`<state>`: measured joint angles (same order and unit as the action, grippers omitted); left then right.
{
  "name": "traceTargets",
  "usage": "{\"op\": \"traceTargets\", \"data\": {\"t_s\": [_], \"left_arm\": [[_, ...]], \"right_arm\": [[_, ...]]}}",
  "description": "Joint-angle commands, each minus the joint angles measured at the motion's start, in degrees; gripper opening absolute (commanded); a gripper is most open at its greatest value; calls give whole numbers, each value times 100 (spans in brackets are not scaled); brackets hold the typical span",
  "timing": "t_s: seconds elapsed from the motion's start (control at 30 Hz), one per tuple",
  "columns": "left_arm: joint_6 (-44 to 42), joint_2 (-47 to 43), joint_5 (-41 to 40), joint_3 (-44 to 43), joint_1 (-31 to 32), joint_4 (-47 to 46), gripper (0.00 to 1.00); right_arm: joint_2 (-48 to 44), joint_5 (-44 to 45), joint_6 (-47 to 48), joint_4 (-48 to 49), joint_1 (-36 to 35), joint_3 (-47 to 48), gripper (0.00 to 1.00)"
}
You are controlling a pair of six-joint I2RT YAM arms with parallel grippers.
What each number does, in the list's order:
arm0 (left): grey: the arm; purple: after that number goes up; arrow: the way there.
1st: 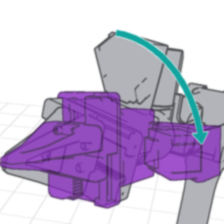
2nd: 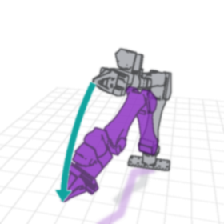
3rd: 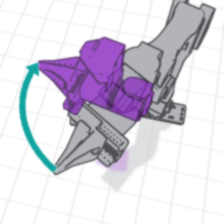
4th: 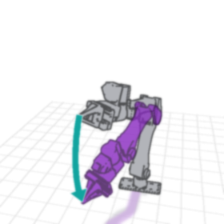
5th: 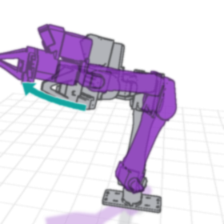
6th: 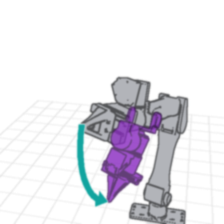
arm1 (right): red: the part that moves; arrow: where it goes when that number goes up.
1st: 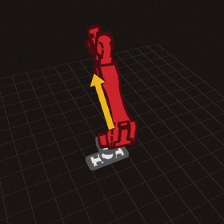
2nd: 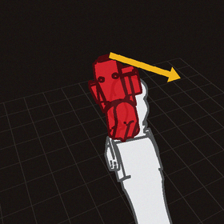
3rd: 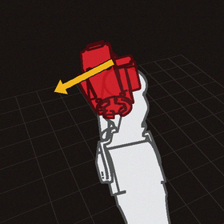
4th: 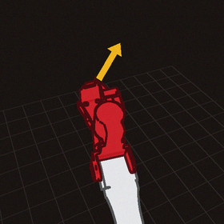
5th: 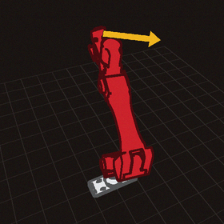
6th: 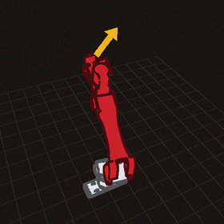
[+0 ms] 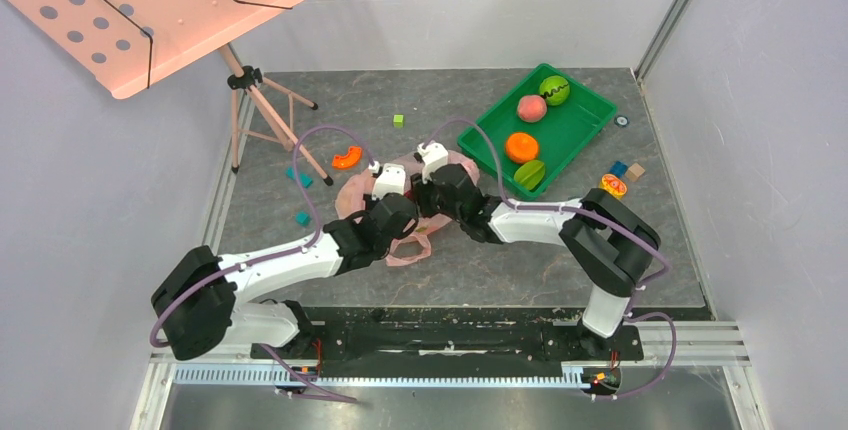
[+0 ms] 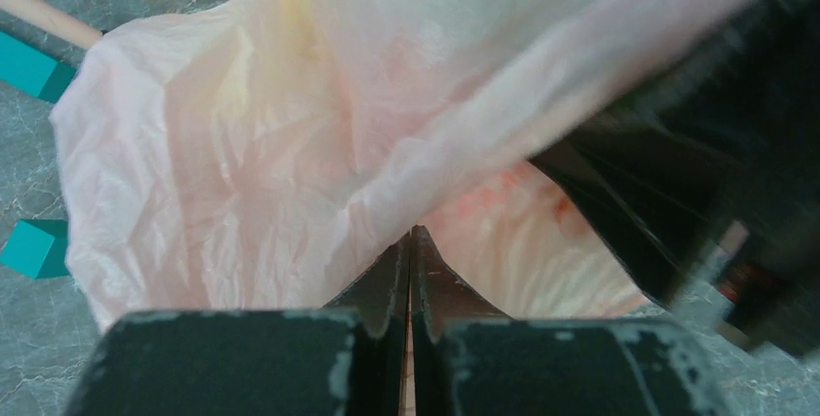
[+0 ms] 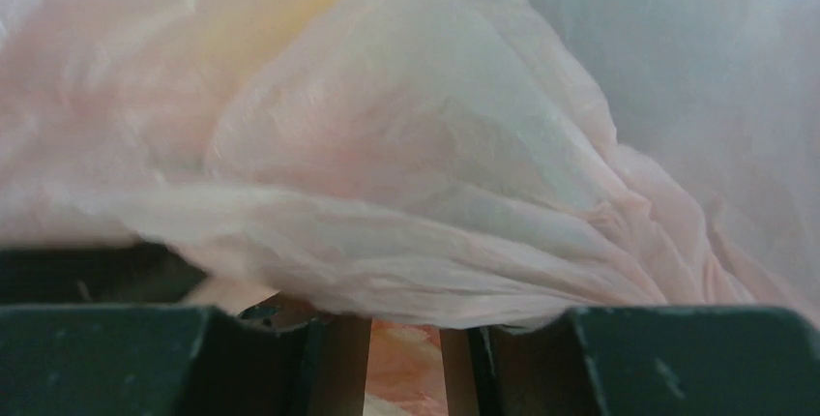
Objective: Take the fake fruits out of the plastic bag
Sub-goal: Adjust the plastic bag at the center of the board.
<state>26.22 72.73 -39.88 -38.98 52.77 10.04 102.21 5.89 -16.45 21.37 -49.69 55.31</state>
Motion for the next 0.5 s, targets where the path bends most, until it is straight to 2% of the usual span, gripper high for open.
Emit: {"op": "traceTargets", "data": {"t_s": [0.0, 0.27, 0.47], "left_arm": [[390, -39, -64, 192, -202, -296, 2], [463, -212, 109, 249, -373, -446, 2], [202, -355, 665, 367, -373, -941, 2]], "right_arm": [[-482, 62, 134, 113, -181, -696, 30], [-853, 364, -115, 478, -765, -1792, 30], [-766, 396, -515, 1077, -858, -2312, 30]]}}
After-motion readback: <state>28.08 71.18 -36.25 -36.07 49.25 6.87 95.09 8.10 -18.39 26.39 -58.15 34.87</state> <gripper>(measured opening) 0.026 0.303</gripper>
